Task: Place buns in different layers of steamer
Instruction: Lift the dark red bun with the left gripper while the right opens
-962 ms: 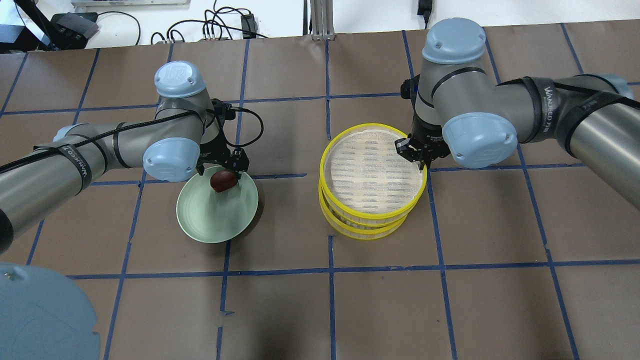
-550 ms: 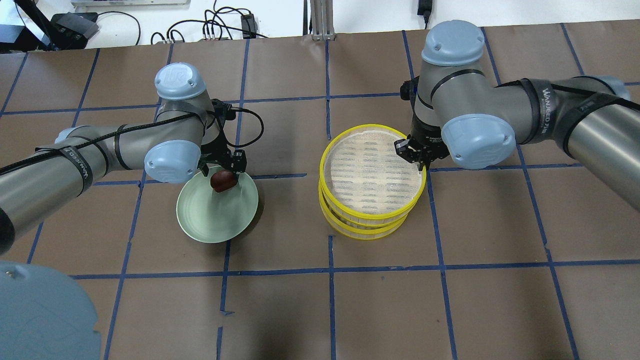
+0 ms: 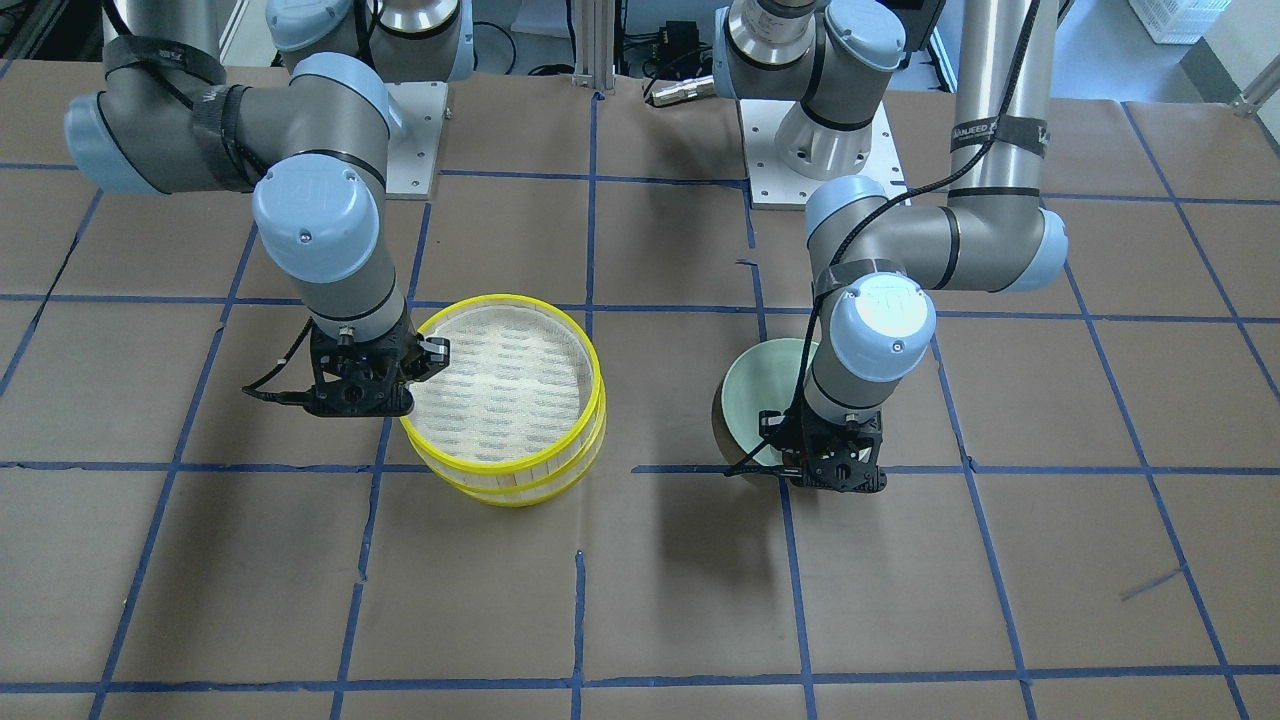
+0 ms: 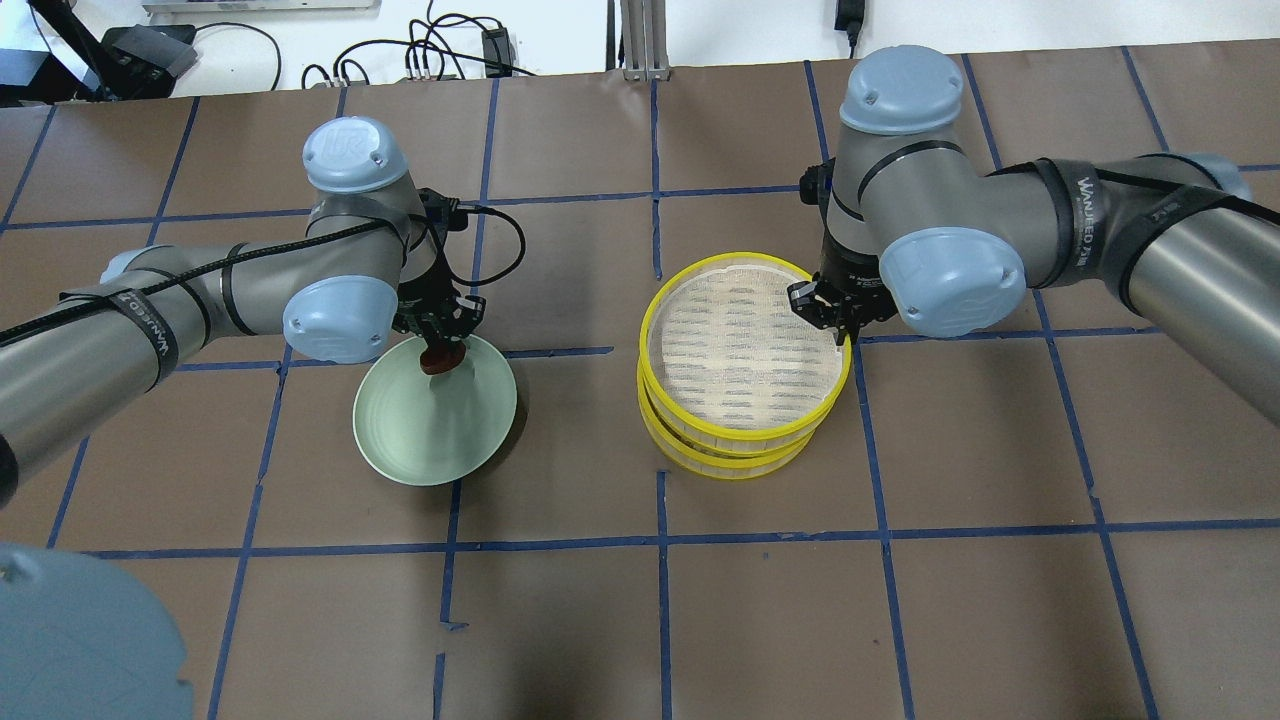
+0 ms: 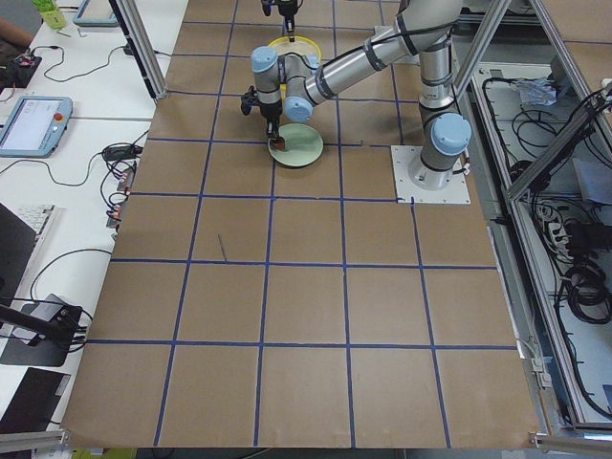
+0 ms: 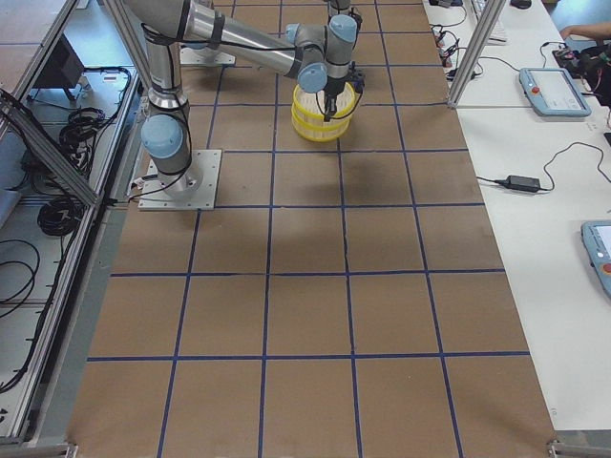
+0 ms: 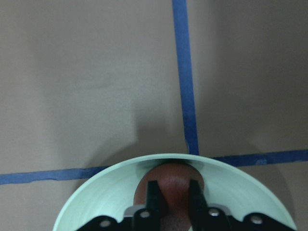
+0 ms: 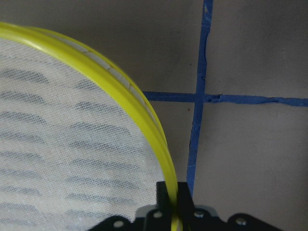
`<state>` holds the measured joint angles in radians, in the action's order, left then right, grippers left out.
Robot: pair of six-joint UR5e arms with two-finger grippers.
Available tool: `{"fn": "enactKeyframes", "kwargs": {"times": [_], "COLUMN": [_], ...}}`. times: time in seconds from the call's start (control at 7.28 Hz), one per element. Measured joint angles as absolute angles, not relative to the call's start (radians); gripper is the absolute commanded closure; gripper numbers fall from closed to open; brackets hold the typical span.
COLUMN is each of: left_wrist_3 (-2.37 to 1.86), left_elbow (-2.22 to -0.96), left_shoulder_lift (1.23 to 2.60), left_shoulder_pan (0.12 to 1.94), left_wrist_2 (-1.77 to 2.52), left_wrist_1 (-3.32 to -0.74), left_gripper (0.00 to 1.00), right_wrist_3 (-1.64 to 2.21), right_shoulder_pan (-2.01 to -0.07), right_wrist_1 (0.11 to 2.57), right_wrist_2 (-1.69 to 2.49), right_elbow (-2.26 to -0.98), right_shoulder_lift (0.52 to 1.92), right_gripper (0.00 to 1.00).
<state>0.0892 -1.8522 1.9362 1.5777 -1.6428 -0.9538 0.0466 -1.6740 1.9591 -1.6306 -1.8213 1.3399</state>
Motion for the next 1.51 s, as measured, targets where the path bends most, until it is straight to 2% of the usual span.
{"fn": "enactKeyframes", "kwargs": {"times": [0.69, 1.51], "left_wrist_3": [0.023, -0.065], "left_elbow": [-1.746, -1.710], "left_shoulder_lift": [1.815, 1.805], "left_shoulder_pan": [1.617, 1.655], "left_wrist_2": [-1.596, -1.532], "left_wrist_1": [-1.128, -1.161], "left_gripper": [0.98, 0.98], "right_wrist_3": [0.054, 0.040], "right_shoulder_pan": [-1.703, -1.696], "right_wrist_1": [1.963, 1.967], "right_wrist_2": [-1.635, -1.648], "right_elbow": [-1.830, -1.828], "right_shoulder_lift": [1.338, 1.337], "right_gripper": [0.97, 0.97]}}
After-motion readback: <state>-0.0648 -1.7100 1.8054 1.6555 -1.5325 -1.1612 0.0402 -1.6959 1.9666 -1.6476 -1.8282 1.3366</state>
